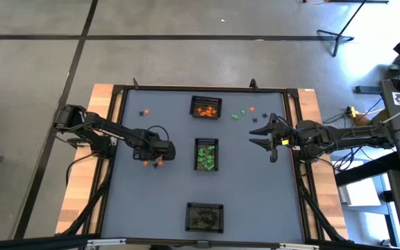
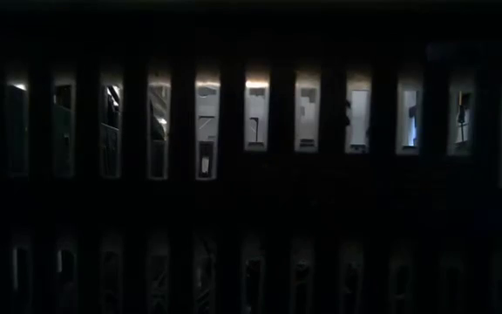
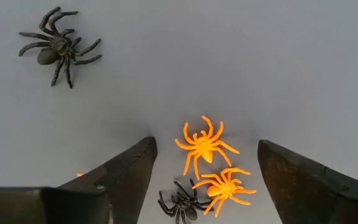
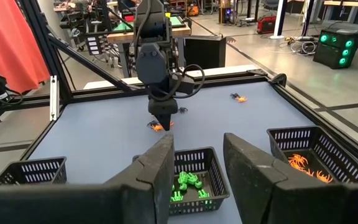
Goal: Sort Halloween decoration
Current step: Put the orange spider toy into the top black bin
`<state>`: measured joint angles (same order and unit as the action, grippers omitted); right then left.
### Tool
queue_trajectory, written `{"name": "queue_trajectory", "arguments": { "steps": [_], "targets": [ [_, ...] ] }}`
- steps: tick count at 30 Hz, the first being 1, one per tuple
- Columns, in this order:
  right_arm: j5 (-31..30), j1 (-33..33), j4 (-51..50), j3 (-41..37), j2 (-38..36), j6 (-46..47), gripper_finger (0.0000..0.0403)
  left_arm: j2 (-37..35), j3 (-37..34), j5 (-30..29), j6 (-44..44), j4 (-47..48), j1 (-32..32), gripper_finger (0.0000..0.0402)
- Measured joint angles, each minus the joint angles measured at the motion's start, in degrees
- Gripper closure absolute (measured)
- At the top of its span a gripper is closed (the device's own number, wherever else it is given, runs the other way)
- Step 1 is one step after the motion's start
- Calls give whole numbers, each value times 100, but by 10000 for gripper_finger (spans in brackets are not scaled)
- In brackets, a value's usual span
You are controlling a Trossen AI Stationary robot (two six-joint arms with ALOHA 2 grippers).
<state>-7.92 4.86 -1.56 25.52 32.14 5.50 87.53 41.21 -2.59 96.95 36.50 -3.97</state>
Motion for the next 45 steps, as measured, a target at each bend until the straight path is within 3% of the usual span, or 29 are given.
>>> {"name": "queue_trajectory", "arguments": {
  "steps": [21, 45],
  "targets": [
    [0, 0, -2, 0, -1, 1, 265, 17, -22, 46, -2, -107, -4, 273],
    [0, 0, -7, 0, 0, 1, 265, -245, 179, -34, -155, 75, -7, 400]
  ]
}}
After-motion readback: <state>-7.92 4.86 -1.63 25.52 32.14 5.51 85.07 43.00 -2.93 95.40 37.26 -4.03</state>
